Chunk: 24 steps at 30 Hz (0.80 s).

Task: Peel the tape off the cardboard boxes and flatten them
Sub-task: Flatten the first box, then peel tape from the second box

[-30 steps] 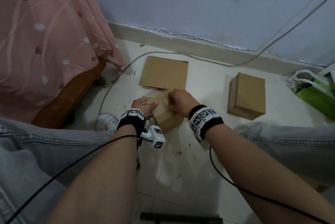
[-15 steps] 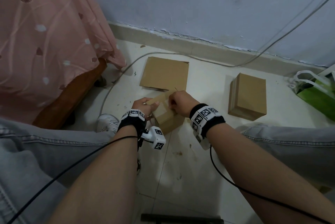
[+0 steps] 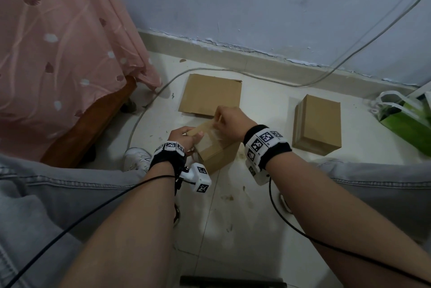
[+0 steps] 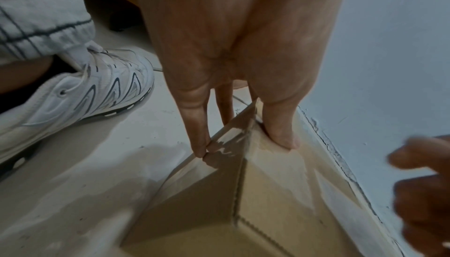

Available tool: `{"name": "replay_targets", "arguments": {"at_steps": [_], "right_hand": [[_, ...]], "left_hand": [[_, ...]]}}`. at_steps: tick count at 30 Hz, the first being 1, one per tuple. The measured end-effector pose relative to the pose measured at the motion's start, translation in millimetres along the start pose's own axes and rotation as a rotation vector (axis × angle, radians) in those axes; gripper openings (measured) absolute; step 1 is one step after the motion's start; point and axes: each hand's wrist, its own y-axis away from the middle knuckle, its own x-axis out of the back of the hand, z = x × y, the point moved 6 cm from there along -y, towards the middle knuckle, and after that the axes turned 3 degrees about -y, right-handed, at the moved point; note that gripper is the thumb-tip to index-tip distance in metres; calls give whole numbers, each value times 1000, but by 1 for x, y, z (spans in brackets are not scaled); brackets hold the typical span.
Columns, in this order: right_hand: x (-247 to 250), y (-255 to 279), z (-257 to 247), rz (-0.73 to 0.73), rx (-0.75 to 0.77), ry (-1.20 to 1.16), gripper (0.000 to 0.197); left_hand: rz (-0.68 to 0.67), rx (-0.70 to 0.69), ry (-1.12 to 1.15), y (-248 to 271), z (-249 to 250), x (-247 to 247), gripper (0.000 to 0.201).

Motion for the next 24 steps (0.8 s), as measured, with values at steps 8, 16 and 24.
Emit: {"name": "replay_targets", "arguments": {"at_steps": [8, 16, 24], "right_hand": [[-22, 3, 8, -116, -41, 133, 10], [-18, 5, 12, -11, -65, 103, 14], [12, 8, 50, 284, -306, -265, 21]], "left_hand": [[3, 10, 16, 2, 1, 0, 25], [13, 10, 6, 1, 2, 0, 26], [-8, 29, 2, 0, -1, -1, 26]]}}
